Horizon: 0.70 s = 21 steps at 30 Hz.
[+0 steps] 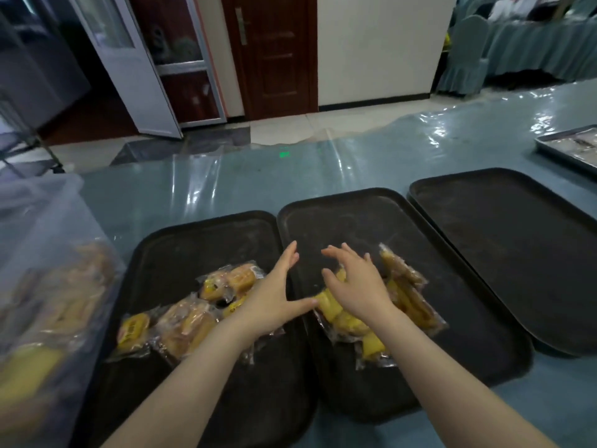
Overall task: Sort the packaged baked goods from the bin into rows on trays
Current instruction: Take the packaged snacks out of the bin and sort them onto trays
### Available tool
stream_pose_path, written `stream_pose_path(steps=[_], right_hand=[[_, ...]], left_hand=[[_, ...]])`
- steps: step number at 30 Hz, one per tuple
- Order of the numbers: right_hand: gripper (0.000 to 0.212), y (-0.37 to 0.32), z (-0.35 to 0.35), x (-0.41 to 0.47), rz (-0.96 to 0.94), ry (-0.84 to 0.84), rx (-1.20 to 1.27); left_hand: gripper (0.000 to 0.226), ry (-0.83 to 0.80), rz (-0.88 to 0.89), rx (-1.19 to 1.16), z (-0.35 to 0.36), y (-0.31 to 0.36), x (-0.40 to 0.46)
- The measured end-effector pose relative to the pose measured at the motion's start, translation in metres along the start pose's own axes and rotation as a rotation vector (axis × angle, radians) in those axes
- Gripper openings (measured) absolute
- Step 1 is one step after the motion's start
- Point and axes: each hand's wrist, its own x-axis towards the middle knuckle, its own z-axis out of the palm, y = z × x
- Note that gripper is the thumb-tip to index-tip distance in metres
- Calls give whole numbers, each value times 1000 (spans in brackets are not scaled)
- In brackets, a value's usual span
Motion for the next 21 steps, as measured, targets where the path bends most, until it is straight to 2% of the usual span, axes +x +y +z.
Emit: stream_pose_path(steps=[6, 16, 21], right_hand=[[44, -97, 46, -18, -103, -55, 90], [39, -309, 155, -67, -290, 11, 367], [36, -372, 186, -67, -424, 29, 294]], left_hand=[[95, 106, 40, 6, -77, -17, -76], [76, 324, 222, -22, -241, -53, -237], [69, 389, 189, -48, -293, -88, -275]])
